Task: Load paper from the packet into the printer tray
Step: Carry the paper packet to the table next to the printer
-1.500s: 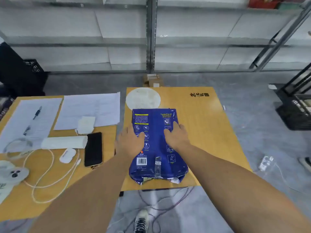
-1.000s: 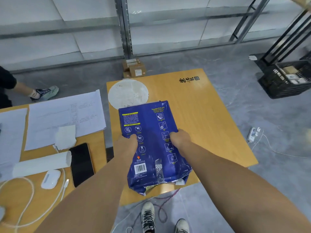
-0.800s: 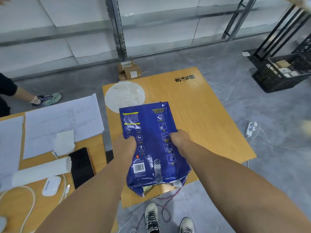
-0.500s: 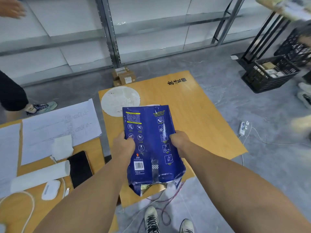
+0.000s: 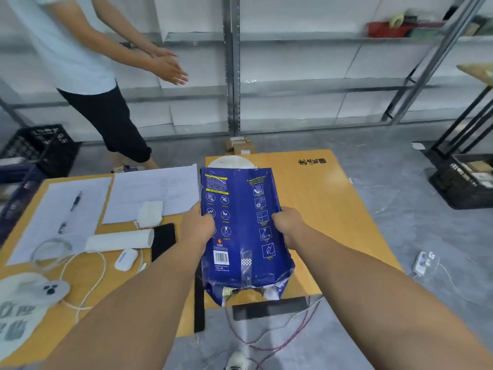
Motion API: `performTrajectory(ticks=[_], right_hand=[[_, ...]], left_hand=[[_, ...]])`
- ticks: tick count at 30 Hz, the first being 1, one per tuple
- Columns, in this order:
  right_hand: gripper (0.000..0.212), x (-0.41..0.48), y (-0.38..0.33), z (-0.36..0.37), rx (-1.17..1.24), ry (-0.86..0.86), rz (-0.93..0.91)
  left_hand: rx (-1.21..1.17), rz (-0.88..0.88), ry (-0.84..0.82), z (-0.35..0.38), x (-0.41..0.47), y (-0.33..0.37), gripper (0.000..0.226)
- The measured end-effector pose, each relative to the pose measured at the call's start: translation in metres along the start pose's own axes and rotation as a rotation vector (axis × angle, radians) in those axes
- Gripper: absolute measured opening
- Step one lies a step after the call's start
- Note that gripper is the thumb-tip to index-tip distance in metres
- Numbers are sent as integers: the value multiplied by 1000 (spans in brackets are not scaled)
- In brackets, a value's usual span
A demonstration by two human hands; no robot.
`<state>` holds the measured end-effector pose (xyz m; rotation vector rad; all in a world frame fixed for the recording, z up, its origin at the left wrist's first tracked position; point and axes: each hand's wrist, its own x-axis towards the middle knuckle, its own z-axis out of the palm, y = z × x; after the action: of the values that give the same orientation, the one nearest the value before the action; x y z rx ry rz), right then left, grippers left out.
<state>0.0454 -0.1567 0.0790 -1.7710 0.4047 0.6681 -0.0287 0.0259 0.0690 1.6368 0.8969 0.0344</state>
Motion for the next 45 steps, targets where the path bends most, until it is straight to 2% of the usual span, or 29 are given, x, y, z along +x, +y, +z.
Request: performTrajectory(ticks=[3, 8, 10, 12, 17, 24, 27, 31, 34, 43, 45], right_hand=[[16, -17, -11, 17, -62, -101, -57], [8, -54, -17, 65, -187, -310, -159], [5, -74, -14, 89, -245, -393, -198], [14, -87, -8, 113, -298, -456, -223], [15, -150, 19, 180, -467, -663, -288], [19, -254, 82, 282, -622, -947, -314], [13, -311, 109, 316, -712, -1034, -327], [23, -374, 157, 371, -828, -1130, -340], [22, -425, 199, 408, -858, -1227, -347], [25, -577, 303, 462, -942, -1477, -435], [24, -605, 323, 469, -957, -1535, -466]], left_hand=[[-28, -13, 146, -32, -26, -6, 26], [-134, -27, 373, -96, -71, -32, 8], [-177, -37, 459, -120, -102, -39, 15], [-206, -29, 532, -141, -129, -47, 22], [-291, -78, 773, -202, -205, -102, 25], [-535, -172, 1053, -273, -321, -171, 24], [-559, -215, 1178, -302, -368, -209, 21], [-595, -278, 1297, -343, -428, -278, 36], [-628, -303, 1378, -368, -478, -313, 32], [-666, -353, 1631, -413, -616, -396, 26], [-709, -375, 1701, -416, -642, -407, 18]])
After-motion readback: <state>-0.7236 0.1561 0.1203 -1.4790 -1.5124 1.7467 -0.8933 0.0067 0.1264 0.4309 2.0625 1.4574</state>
